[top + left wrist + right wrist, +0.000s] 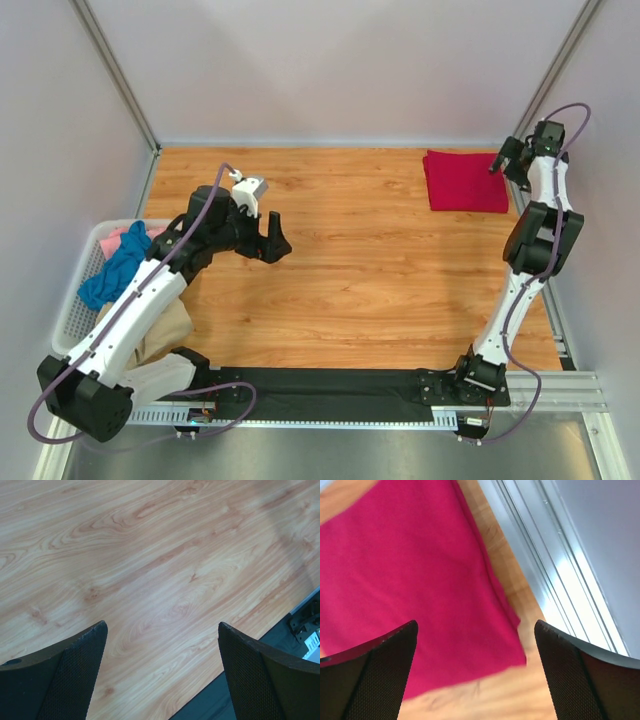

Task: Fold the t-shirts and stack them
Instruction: Neatly place the folded tshirt to the corner

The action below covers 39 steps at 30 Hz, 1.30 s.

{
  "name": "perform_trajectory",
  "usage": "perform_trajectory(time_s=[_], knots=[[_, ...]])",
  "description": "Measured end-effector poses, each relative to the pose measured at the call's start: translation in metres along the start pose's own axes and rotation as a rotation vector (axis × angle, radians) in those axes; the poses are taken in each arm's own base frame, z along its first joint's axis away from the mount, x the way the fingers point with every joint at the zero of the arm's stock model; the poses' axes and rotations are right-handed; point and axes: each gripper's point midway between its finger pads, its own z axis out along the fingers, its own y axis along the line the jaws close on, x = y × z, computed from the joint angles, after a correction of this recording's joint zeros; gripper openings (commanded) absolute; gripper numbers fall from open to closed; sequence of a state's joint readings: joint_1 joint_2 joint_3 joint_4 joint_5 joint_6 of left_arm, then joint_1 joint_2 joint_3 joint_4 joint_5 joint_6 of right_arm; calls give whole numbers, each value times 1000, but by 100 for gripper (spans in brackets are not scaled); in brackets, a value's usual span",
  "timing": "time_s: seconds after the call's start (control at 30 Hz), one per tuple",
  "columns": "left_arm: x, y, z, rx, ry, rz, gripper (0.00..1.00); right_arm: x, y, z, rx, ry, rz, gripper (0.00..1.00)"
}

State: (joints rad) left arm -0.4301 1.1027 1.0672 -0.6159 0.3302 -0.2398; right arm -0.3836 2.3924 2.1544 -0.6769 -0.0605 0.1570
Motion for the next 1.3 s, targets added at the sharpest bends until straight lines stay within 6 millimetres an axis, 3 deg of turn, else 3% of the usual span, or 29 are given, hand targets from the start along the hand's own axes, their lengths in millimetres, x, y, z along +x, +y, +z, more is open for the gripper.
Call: perform_trajectory(time_s=[0.07,0.17,0.27,0.33,0.4,0.5,0.6,0.73,0.9,1.1,1.3], knots=[[-2,0,-5,0,-31,7,98,-12,8,-33,-1,-35,8,100],[-5,-2,-14,3,-82,22,99,-29,29,-98,-16,-104,3,100],[-10,-5,-22,10,-136,41,99,-26,59,-165,-62,-153,-6,100],[-15,-7,-27,16,-165,51,100,-2,78,-208,-121,-161,-6,100],[-18,-9,-29,23,-187,58,100,43,90,-247,-198,-112,3,100],[-19,-9,-29,26,-196,62,100,96,91,-285,-290,-44,16,100],[-20,-9,-29,21,-201,65,100,146,83,-312,-338,-5,23,100],[-23,-7,-33,3,-221,70,99,190,82,-350,-416,-22,9,100],[-28,-13,-47,14,-270,88,100,209,79,-379,-471,-98,-11,100],[-31,-22,-59,50,-307,105,99,226,89,-376,-550,-58,-24,100],[-33,-23,-64,58,-320,105,99,230,97,-373,-609,-50,-33,100]])
